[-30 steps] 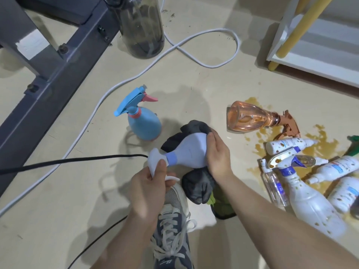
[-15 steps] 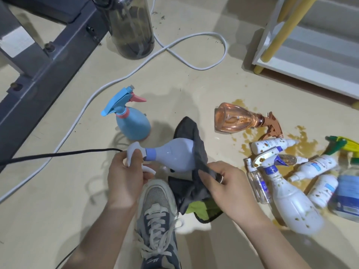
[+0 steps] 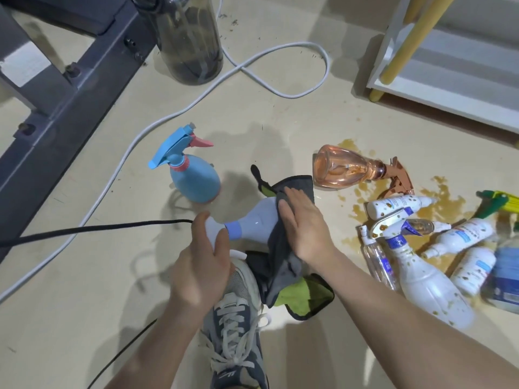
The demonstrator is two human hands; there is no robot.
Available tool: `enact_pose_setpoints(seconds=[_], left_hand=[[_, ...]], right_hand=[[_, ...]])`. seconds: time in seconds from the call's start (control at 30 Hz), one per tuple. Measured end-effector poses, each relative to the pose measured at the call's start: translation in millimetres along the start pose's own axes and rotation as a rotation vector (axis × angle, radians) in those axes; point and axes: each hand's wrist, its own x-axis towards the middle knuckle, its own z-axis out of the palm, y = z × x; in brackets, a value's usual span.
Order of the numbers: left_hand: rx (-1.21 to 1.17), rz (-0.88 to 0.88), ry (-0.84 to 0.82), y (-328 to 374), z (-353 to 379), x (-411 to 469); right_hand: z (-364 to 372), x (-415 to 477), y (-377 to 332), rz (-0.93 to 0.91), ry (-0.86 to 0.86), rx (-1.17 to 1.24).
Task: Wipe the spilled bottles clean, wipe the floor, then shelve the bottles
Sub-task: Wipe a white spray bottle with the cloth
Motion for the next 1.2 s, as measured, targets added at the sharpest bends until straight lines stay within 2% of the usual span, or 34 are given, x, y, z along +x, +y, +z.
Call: enact_pose_setpoints(seconds=[0.03,0.1,0.17,0.2,0.27,0.3,0.37,0.43,0.47,0.53,0.6,0.67,0.73,0.77,0.8,0.87,0.9,0.97,1.0,1.07,1.13,1.2], left_hand=[[0.038,-0.006,-0.008,-2,-1,3],[0.046,-0.025,0.007,-1,-2,7],[-0.003,-0.008,0.024,6,-2,6],[-0.063,-0.006,0.002,10,-4,4],[-0.209,-0.007,-0.121,19,-12,1],[-0.205,0.025,-0.194,23,-19,-1],[0.118,0.150,-0.304,27,-30,-3],[0.528,0.378,-0.155,28,-38,1],[0.615,0.498,-0.034,28,-39,6],[0.617,0.687,0.081,29,-36,17],[0.395,0.809,0.019,29,-27,26],[0.164,0.800,-0.075,32,-21,26],[0.121,0.715,0.012,36,-20,26],[0.138,0.658,0.076,36,-19,27],[0.157,0.595,0.126,37,-19,26],[0.147,0.524,0.152,41,-19,24],[0.131,0.517,0.154,44,-18,22],[0.113,0.548,0.165,47,-11,16],[0.101,0.567,0.159,50,-7,14],[0.152,0.616,0.128,56,0,12],[0.267,0.625,0.120,63,4,10],[0.220,0.583,0.073,66,5,6]], right_hand=[[4,-13,-7,-0.047,0.025,-0.115],[12,-48,-23,-0.282,-0.007,-0.369],[15,-66,-23,-0.499,-0.052,-0.457],[12,-61,-17,-0.549,-0.042,-0.464],[3,-39,-5,-0.469,-0.025,-0.427],[-2,-25,1,-0.423,-0.029,-0.392],[-9,-11,7,-0.398,-0.086,-0.319],[-14,-7,8,-0.407,-0.128,-0.245],[-17,-6,8,-0.407,-0.138,-0.198],[-28,-3,5,-0.370,-0.160,-0.100],[-38,-4,2,-0.357,-0.168,-0.055],[-51,-9,0,-0.383,-0.115,-0.104],[-63,-8,6,-0.312,0.020,-0.085],[-70,-6,9,-0.195,0.102,-0.025],[-79,-5,8,-0.053,0.167,0.106],[-95,-11,-11,0.119,0.255,0.482],[-99,-19,-28,0.135,0.245,0.670],[-92,-41,-73,0.079,0.122,0.944],[-85,-49,-93,0.017,0.041,0.945],[-62,-48,-109,-0.138,0.004,0.613],[-51,-37,-110,-0.174,0.060,0.344],[-52,-28,-109,-0.160,0.168,0.309]])
